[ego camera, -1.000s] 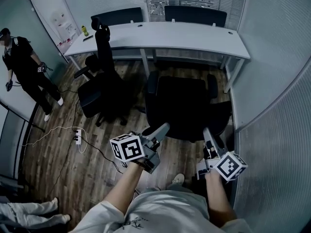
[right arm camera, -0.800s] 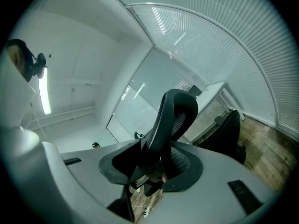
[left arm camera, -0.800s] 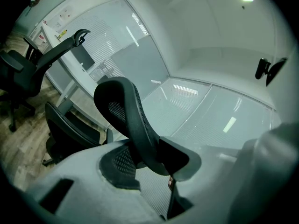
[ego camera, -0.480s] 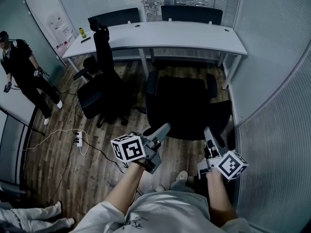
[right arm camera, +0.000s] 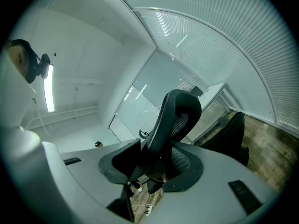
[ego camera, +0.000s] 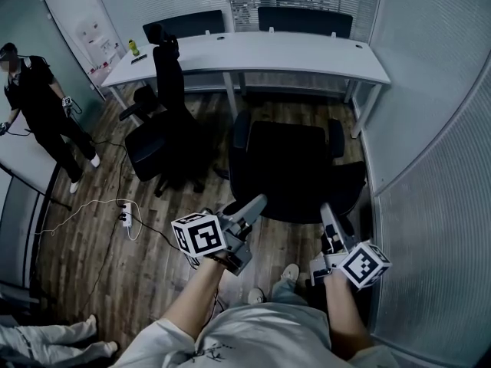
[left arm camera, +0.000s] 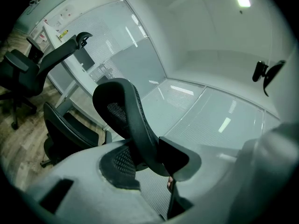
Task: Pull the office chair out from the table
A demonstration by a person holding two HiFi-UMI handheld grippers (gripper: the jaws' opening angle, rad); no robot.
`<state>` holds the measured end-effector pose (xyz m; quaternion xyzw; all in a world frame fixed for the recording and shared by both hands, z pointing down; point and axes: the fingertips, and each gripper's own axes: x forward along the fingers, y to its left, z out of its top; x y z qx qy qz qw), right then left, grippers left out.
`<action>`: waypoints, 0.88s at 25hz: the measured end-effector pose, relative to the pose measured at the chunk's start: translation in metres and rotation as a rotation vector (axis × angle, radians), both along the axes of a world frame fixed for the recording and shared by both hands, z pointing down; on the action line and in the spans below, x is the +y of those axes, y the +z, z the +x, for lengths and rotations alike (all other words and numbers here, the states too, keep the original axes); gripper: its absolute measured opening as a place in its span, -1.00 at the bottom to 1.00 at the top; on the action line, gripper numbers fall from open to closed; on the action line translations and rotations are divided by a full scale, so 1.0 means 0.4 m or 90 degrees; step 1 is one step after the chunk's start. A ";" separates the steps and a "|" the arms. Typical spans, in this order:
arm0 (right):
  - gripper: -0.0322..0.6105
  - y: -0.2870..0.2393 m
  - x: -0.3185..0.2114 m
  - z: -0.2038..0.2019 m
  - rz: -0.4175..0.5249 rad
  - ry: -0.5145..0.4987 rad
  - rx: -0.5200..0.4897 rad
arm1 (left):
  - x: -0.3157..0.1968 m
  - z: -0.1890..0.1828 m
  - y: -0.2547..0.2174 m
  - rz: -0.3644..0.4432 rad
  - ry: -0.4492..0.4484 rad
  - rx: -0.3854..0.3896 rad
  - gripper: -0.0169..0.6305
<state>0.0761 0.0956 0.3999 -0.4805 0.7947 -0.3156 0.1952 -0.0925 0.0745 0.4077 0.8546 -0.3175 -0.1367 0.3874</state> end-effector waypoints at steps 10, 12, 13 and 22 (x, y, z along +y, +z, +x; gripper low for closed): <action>-0.48 -0.001 0.069 -0.018 0.001 0.001 0.002 | 0.070 -0.016 0.000 0.000 0.005 0.003 -0.54; -0.48 -0.004 0.070 -0.018 0.002 0.001 0.001 | 0.072 -0.017 -0.003 0.001 0.005 0.004 -0.54; -0.48 -0.001 0.080 -0.022 0.003 0.001 0.001 | 0.082 -0.021 -0.001 0.002 0.004 0.005 -0.54; -0.48 0.010 0.167 -0.054 0.010 0.005 0.003 | 0.167 -0.053 0.011 0.009 0.009 0.003 -0.54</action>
